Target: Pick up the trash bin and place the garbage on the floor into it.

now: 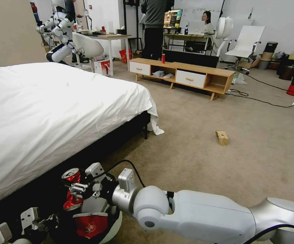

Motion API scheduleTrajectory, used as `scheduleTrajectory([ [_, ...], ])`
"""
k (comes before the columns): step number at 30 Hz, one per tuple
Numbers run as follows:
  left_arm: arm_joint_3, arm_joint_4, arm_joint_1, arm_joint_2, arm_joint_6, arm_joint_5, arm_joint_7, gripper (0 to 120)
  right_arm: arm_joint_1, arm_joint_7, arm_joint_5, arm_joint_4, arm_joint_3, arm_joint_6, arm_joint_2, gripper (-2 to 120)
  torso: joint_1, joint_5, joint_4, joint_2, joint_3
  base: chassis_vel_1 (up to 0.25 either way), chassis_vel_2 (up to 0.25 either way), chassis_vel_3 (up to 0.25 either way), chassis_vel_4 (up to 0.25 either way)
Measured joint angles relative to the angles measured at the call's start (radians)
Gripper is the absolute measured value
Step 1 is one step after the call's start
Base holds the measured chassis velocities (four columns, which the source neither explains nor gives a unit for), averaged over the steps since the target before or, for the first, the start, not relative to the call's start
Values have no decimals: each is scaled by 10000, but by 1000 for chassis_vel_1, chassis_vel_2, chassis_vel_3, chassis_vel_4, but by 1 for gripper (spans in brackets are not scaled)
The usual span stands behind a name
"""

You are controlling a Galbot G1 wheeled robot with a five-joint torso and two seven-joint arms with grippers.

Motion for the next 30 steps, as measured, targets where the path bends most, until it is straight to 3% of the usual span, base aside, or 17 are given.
scheduleTrajectory([
  [26, -56, 69, -84, 70, 0, -128, -5, 2, -387, -388, -1322, -1033, -822, 447, -153, 47, 0, 0, 0, 0, 0, 0, 0, 0, 0],
  [30, -56, 69, -69, 67, 0, -128, -5, 2, -430, -452, -1359, -1076, -821, 455, -161, 53, 0, 0, 0, 0, 0, 0, 0, 0, 0],
])
